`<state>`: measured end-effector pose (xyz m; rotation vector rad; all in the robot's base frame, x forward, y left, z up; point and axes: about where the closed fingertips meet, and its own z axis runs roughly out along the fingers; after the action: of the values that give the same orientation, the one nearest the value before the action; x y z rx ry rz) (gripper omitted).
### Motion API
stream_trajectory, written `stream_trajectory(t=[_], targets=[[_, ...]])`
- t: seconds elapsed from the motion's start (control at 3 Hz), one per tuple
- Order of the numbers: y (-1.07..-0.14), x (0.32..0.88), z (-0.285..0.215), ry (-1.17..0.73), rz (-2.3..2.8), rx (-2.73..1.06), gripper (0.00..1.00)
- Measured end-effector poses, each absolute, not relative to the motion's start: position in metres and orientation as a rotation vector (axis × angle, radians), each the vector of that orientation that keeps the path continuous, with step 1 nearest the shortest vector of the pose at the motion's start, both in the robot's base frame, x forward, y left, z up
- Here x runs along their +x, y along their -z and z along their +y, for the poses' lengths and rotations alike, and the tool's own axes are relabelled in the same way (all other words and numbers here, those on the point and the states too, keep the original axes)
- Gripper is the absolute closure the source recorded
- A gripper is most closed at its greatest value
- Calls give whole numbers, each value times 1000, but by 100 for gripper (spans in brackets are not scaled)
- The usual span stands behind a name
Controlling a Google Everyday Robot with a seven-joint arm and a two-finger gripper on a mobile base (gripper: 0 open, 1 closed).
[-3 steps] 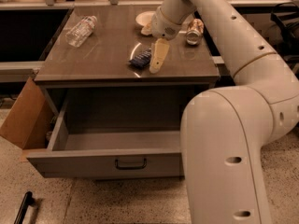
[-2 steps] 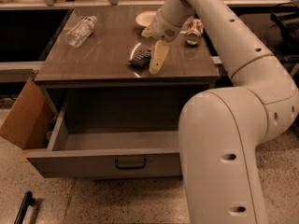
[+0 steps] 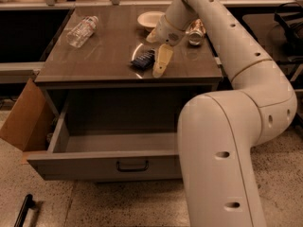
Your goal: Place rxbar blueberry into top drawer
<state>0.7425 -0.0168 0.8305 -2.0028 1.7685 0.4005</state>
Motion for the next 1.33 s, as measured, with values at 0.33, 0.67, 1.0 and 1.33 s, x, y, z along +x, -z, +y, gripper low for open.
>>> stream_trajectory(t=[0.33, 0.67, 1.0, 1.33], targets=[[-825, 744, -17, -413, 1784, -2006, 16], [-827, 746, -16, -411, 1784, -2005, 39], [-830, 746, -15, -409, 1776, -2006, 62], [-840, 743, -13, -403, 1754, -2007, 86]])
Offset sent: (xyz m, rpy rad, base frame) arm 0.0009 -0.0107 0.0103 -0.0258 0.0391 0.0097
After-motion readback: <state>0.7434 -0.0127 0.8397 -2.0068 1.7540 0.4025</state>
